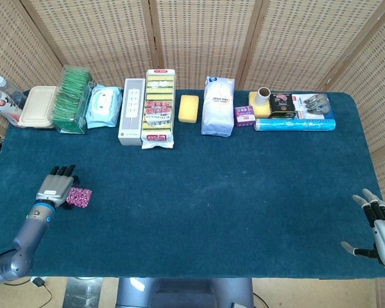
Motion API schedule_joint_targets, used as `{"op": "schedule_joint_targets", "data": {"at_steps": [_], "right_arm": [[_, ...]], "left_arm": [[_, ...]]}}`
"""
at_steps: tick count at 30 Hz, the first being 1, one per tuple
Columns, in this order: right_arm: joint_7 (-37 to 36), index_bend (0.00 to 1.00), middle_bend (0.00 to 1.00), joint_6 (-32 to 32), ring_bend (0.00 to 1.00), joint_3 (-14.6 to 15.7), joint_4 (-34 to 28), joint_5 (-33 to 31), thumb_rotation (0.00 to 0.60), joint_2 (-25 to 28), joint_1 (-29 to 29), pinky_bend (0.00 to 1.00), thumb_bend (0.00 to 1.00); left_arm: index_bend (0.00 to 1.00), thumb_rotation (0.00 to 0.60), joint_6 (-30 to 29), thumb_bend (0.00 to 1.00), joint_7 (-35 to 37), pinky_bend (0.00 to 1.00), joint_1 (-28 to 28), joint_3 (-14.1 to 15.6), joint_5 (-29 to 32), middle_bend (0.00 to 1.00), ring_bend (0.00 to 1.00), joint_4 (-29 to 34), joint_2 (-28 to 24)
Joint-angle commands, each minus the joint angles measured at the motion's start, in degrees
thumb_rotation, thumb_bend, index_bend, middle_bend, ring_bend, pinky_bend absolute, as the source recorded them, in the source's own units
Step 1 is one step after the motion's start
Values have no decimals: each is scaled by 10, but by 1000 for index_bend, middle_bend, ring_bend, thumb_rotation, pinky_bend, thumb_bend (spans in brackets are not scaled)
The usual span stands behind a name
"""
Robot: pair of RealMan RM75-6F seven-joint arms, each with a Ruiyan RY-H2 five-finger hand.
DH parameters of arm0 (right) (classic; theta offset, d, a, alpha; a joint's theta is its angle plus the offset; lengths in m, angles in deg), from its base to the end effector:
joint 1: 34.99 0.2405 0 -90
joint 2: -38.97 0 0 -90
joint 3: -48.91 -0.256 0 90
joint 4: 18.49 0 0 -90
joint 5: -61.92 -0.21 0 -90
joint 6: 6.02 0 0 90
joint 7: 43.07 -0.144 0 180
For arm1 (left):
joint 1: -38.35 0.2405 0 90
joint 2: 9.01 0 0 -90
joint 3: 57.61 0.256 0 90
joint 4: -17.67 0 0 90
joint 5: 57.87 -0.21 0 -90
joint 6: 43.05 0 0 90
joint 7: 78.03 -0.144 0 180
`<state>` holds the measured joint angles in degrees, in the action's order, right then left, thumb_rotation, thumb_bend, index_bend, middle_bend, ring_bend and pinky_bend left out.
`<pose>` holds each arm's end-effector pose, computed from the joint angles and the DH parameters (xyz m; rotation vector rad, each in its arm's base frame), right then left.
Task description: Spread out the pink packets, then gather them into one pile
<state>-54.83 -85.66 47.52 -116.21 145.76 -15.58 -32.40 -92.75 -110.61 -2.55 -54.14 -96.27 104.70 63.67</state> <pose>-0.3228 -0.1613 0.1901 1.3224 -1.1307 0.8811 -0.2932 0.3202 0.0588 -1.7386 -1.0241 -0.2263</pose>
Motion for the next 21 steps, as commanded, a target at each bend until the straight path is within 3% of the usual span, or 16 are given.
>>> {"op": "schedule_joint_targets", "data": {"at_steps": [1,6,8,11,17,21], "right_arm": [[-1,95,6,0,0,0,0,0,600,0,0,0,0],[-2,95,6,-1,0,0,0,0,600,1,0,0,0],[-2,95,6,-1,0,0,0,1,600,1,0,0,0],[-1,95,6,-2,0,0,1,2,600,0,-1,0,0],[1,95,7,-9,0,-1,1,7,600,-2,-2,0,0],[14,85,6,-21,0,-3,10,16,600,-10,-2,0,0]], "left_arm": [[273,600,-2,200,4,0,1,-2,-1,0,0,5,-5],[240,600,-10,199,29,0,9,-12,-11,0,0,25,-28],[175,600,-18,199,49,0,18,-17,-26,0,0,42,-46],[24,600,-62,188,115,0,54,-26,-97,0,0,89,-96],[0,600,-201,140,261,0,159,-15,-276,0,0,118,-148],[0,600,-327,109,283,0,234,4,-353,0,0,126,-142]]}}
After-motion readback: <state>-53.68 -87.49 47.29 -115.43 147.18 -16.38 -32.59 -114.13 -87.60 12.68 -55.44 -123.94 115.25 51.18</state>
